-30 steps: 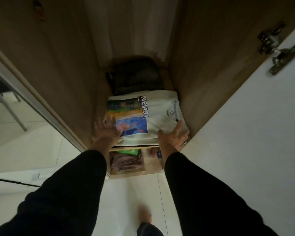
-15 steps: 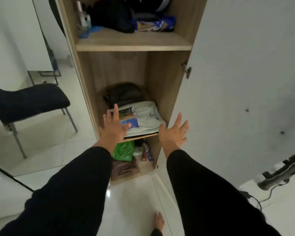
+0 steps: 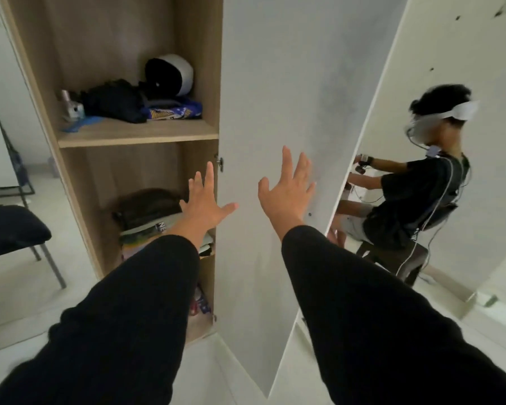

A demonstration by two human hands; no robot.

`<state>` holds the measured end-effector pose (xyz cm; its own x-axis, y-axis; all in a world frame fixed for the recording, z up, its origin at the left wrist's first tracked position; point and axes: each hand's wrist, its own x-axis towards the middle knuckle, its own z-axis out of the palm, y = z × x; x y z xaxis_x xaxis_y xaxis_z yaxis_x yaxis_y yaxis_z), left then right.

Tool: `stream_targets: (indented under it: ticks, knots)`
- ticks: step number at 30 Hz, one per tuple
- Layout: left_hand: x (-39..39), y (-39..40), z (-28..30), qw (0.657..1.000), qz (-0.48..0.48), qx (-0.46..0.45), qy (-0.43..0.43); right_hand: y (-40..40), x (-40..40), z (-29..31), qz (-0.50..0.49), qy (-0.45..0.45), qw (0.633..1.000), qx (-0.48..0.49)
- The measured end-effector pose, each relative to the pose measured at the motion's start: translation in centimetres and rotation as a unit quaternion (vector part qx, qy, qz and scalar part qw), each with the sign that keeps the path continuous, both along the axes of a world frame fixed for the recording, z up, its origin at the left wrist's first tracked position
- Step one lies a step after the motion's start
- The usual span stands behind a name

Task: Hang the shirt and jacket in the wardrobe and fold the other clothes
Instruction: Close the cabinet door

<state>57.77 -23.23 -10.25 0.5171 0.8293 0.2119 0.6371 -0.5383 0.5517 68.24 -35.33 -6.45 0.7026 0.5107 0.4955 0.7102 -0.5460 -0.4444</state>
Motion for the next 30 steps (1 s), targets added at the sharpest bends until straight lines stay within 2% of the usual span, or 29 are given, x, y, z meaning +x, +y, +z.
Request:
stream_targets:
  ticks: [5,7,14,19,22,30]
  knots:
    - [7.2,-6.9,1.6,0.998,-0.042,0.017,-0.045,-5.8,5.1,4.0,-0.024,-0.142,0.989,0.022]
    - [9.9,-10.0,2.0,0.997,-0.052,0.015,-0.050,-7.8,7.2,4.9,-0.042,-0.168,0.985,0.029]
    - [15.3,-15.8,4.8,0.996,-0.017,0.075,-0.038,-11.0,11.7,7.7,-0.030,-0.192,0.981,-0.002]
    - [17.3,-17.2,5.9,0.980,0.027,0.196,0.021,-11.9,13.7,8.9,0.004,-0.180,0.983,-0.035]
    - [18.2,-17.6,6.3,0.969,0.042,0.242,0.027,-11.8,14.5,9.4,0.028,-0.167,0.984,-0.057]
    - [19.6,-16.3,7.4,0.959,0.076,0.270,0.040,-9.7,15.3,9.9,0.095,-0.107,0.989,-0.029]
